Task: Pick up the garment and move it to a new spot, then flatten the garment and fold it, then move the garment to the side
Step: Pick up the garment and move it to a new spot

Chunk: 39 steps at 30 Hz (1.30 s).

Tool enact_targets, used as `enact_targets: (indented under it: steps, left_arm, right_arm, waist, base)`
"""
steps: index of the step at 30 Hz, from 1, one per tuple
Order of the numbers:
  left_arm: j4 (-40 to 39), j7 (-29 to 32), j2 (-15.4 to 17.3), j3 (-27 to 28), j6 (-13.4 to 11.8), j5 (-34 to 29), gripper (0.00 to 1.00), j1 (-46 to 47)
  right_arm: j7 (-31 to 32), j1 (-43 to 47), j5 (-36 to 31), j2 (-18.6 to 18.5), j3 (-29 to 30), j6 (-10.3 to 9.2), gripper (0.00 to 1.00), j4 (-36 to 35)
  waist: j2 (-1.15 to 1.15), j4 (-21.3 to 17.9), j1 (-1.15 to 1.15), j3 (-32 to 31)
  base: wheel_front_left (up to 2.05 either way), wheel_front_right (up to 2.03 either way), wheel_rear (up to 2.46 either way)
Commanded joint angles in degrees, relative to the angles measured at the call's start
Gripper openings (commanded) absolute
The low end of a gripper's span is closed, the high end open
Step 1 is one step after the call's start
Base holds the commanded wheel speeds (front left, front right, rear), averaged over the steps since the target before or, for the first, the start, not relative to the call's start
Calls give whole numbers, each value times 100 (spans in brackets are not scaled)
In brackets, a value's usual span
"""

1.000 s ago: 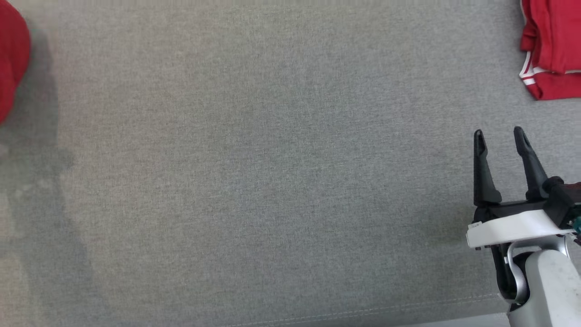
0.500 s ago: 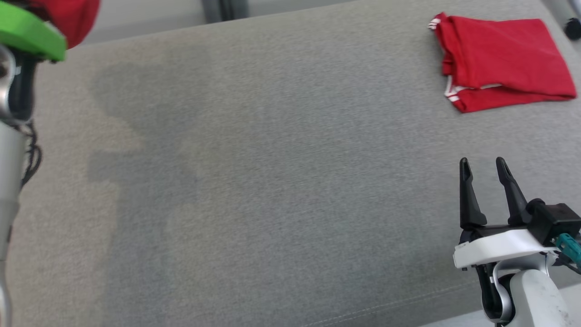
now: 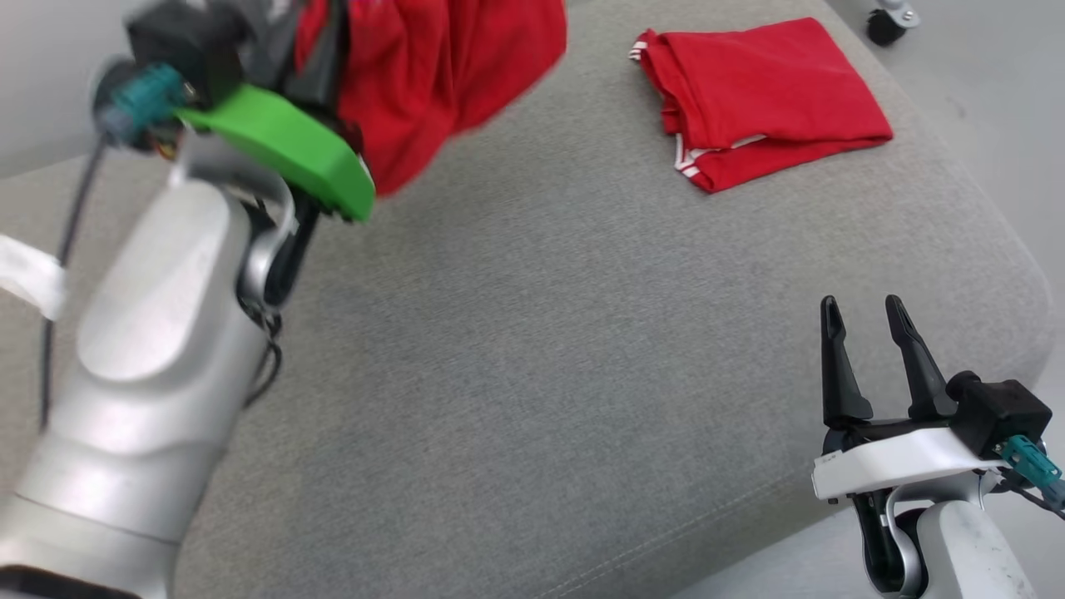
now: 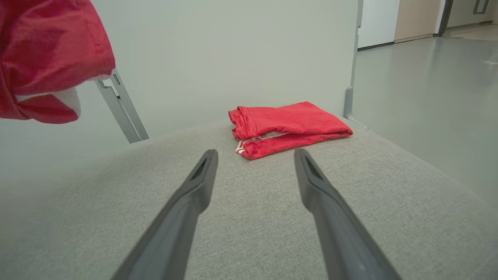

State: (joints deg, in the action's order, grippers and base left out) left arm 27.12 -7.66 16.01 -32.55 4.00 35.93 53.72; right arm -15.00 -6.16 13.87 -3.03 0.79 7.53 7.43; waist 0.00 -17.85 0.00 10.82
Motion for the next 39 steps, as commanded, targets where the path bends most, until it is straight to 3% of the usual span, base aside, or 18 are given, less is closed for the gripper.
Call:
enact_targets:
  steps: [1, 12, 13, 14, 20, 24, 39]
  left_arm:
    - [63, -67, -46, -56, -41, 42, 0, -232]
    - [945, -389, -425, -545, 45, 106, 2, -1524]
    - [1006, -431, -479, -596, 59, 87, 75, -1588]
    - [1052, -449, -513, -624, 76, 80, 100, -1624]
    - [1076, -670, -641, -662, 87, -45, 100, -1632]
    - [885, -740, -556, -453, -9, -108, 100, -1706]
    - [-589, -752, 92, 1139, -423, -719, 100, -3242]
  right_arm:
    - [-24, -2, 24, 1, 9, -9, 100, -26]
    - [-24, 11, 198, 12, -49, -9, 100, -33]
    - [-24, 14, 208, 12, -52, -9, 100, -26]
    - [-24, 18, 213, 12, -56, -9, 100, -23]
    - [-24, 106, 198, 12, -52, -9, 100, -8]
    - [-22, 164, 145, 10, -54, -9, 100, 12]
    - [-21, 395, 14, 8, -120, -9, 100, 28]
  waist:
    - [0, -203, 0, 34]
    - [0, -107, 0, 129]
    - [0, -71, 0, 119]
    - [0, -36, 0, 106]
    - [0, 278, 0, -87]
    - [0, 566, 0, -300]
    - [0, 1606, 0, -918]
  base:
    - [0, 0, 0]
    - [0, 0, 0]
    - [0, 0, 0]
    - [0, 0, 0]
    - [0, 0, 0]
    - [0, 0, 0]
    - [0, 0, 0]
